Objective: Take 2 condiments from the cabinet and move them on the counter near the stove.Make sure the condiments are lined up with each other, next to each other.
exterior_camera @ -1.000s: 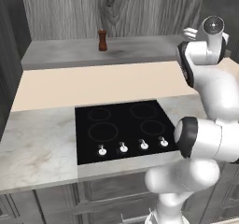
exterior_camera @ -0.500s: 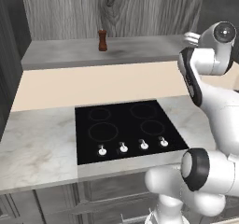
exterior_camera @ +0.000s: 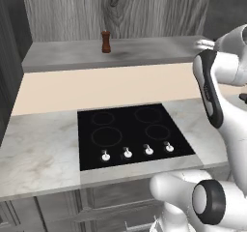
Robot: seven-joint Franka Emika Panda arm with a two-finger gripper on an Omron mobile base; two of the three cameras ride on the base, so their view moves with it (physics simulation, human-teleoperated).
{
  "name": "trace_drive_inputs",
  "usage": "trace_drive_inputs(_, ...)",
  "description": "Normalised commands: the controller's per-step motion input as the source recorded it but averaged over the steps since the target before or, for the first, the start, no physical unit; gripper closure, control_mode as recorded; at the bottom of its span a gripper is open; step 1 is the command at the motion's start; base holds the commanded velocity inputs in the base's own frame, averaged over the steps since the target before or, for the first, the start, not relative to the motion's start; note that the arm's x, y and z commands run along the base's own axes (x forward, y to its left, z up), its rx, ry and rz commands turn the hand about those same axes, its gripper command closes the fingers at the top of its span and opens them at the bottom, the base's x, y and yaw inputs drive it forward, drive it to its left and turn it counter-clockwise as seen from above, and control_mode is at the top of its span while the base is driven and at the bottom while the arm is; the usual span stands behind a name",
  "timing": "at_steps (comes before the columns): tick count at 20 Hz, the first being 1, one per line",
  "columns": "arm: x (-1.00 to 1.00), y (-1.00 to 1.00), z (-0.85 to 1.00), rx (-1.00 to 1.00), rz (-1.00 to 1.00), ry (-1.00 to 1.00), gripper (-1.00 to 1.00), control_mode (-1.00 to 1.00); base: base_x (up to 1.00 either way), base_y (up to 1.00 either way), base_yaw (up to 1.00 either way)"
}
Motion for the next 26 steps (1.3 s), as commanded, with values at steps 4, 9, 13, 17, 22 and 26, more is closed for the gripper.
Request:
trace_drive_inputs(4, -0.27, 0.0, -0.03, -0.04, 0.05, 0.0, 1.0, -1.0, 0.0, 0.0, 0.0)
trace_drive_inputs(9, -0.16, 0.01, -0.03, -0.03, 0.02, 0.0, 1.0, -1.0, 0.0, 0.0, 0.0)
trace_drive_inputs(13, -0.26, 0.09, -0.07, -0.06, 0.03, 0.0, 1.0, -1.0, 0.0, 0.0, 0.0)
trace_drive_inputs(17, -0.42, 0.17, -0.05, -0.03, 0.04, 0.0, 1.0, -1.0, 0.0, 0.0, 0.0)
trace_drive_inputs(22, -0.41, 0.12, -0.13, -0.01, 0.03, 0.01, 1.0, -1.0, 0.0, 0.0, 0.0)
trace_drive_inputs(26, -0.33, 0.12, -0.33, -0.03, 0.03, 0.06, 1.0, -1.0, 0.0, 0.0, 0.0)
